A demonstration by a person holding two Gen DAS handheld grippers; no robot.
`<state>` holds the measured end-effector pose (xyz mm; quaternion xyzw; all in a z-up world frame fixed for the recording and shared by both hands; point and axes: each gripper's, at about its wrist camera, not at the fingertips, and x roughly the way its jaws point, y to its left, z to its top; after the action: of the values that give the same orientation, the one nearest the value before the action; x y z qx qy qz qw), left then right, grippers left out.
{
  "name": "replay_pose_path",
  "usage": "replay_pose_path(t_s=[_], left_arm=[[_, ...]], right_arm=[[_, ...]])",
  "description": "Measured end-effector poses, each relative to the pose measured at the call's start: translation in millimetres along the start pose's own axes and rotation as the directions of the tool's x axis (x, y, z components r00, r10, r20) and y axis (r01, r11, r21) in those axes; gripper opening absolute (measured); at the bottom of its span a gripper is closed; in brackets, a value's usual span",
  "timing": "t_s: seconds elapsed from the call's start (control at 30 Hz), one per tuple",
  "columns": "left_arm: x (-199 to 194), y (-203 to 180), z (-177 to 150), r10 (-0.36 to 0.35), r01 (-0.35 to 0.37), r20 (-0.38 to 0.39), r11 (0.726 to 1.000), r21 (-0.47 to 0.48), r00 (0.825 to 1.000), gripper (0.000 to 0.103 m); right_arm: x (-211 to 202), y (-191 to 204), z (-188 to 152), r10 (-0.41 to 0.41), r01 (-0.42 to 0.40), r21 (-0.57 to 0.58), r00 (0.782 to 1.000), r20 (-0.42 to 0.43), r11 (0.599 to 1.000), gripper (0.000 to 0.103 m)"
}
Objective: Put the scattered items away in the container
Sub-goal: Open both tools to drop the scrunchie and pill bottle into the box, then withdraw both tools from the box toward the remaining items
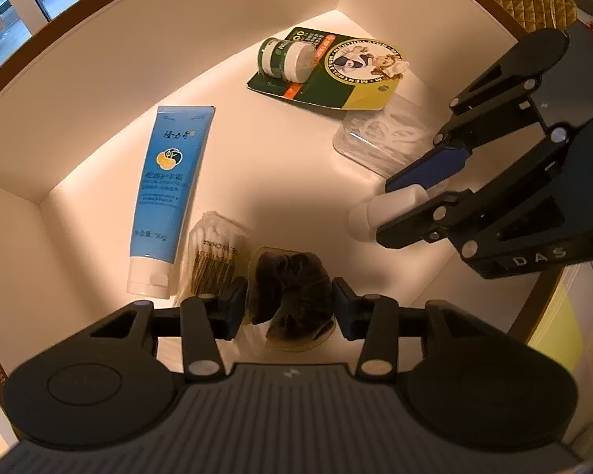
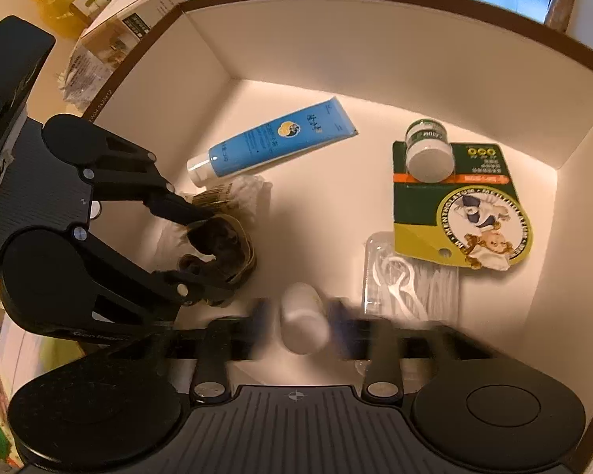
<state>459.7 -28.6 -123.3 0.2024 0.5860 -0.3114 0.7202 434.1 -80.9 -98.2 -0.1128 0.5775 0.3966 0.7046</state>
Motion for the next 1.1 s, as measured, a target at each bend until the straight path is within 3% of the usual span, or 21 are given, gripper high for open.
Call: replay_pose_path(t_s=[0.1, 0.57, 1.1], left_arm=[[-3, 3, -2, 0.004, -0.004, 0.012, 1.0, -0.017, 1.0, 0.057], [-26, 6, -12, 0.02, -0.016, 0.042, 0.997, -0.079, 0.999, 0.057], [-97, -10, -37, 0.067, -0.032, 0.181, 0.981, -0.19, 0.981, 0.057]], right_arm=[[-7, 2, -1, -0.002, 0.002, 0.0, 1.0, 0.024, 1.0, 0.07], [-34, 3, -16, -0.06, 0.058, 0.066, 0.998, 0.017, 0.996, 0.07], [-97, 23, -43, -0.113, 0.091, 0.149, 0.983, 0.147, 0.985, 0.07]])
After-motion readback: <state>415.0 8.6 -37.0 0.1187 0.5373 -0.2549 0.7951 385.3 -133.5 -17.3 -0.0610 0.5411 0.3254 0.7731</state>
